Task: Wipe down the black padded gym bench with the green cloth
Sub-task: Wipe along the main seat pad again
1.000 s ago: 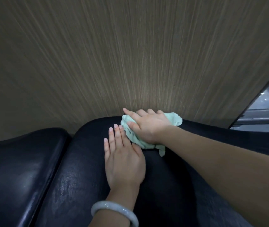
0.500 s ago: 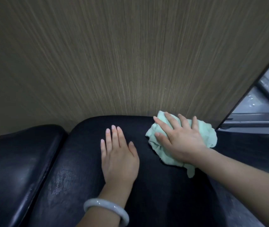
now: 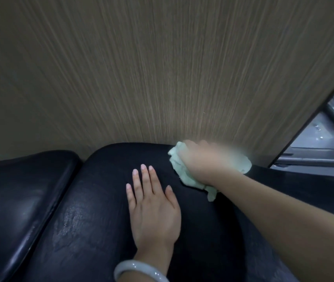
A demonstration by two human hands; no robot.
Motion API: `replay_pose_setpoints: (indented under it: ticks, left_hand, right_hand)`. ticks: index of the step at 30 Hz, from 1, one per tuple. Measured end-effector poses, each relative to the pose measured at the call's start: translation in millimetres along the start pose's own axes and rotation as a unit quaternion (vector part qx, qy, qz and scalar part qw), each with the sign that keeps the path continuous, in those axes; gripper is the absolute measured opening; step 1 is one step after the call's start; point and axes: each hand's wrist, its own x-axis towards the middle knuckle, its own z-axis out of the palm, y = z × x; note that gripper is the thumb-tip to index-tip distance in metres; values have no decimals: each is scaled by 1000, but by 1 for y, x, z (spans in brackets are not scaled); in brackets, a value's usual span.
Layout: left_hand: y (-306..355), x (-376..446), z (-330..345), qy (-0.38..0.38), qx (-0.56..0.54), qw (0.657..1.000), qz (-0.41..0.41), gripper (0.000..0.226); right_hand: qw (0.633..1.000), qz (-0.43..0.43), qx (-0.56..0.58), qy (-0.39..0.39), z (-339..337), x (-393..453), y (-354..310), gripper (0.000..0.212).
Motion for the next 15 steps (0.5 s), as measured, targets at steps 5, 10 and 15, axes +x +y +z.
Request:
replay_pose_setpoints:
  ticks: [5,10,15]
  left_hand:
    - [-2,-1,2,4,6,1000,-3,62]
    - [-1,-2,4,5,6,1000,-4,62]
    - [1,-2,2,-8,-9,1000,-12,64]
  right_hand:
    - [1000,9,-14,-8,-7,-43,56,65]
    - [998,52,-31,6,-8,-55,77,66]
    - [999,43,-32,8,-1,-28,37,64]
